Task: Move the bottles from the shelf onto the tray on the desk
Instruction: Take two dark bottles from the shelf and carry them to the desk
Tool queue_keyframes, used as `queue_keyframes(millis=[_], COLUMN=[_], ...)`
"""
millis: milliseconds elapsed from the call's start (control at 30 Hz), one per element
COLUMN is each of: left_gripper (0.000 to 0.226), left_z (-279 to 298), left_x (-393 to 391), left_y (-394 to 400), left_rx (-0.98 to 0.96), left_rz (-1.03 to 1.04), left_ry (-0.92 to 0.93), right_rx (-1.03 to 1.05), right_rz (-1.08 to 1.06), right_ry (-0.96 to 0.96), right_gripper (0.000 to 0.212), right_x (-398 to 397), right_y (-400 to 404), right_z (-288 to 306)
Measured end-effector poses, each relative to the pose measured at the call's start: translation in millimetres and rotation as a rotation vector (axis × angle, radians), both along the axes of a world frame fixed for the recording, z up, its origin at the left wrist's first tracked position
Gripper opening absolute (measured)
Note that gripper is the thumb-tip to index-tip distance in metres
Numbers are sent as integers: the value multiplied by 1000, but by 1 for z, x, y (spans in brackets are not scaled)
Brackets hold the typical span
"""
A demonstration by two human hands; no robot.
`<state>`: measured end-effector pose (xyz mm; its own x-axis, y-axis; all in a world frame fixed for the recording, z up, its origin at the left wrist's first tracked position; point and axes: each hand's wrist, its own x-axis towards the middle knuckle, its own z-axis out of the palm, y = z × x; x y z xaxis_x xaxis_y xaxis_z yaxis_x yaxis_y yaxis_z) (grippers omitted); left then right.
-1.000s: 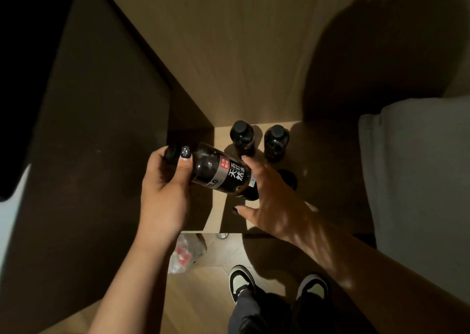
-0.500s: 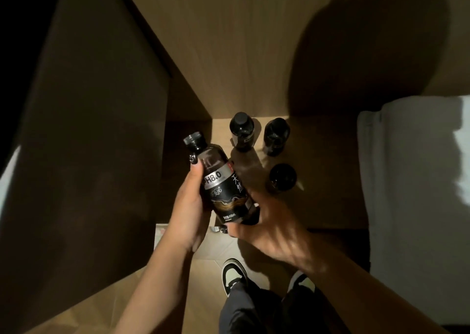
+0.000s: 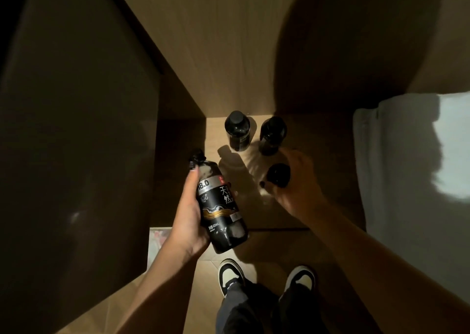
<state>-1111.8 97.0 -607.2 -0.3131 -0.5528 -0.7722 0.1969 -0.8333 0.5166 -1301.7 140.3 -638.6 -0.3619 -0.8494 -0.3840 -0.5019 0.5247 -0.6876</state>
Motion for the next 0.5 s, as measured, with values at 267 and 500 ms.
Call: queue_keyframes(millis=[267,500], left_gripper=[84,30], left_z=[-16,7], left_x=[1,-3], left_y=[-4,-10], left_rx=[-10,-53], left_rz=[-102,-146], left_ry=[-117,19], right_rx=[99,-26], right_rz=[200,-278], right_ry=[159,-156], right_gripper=[61,58], right_x=[-4,-16], right_y=[-11,2], right_z=[-27,12])
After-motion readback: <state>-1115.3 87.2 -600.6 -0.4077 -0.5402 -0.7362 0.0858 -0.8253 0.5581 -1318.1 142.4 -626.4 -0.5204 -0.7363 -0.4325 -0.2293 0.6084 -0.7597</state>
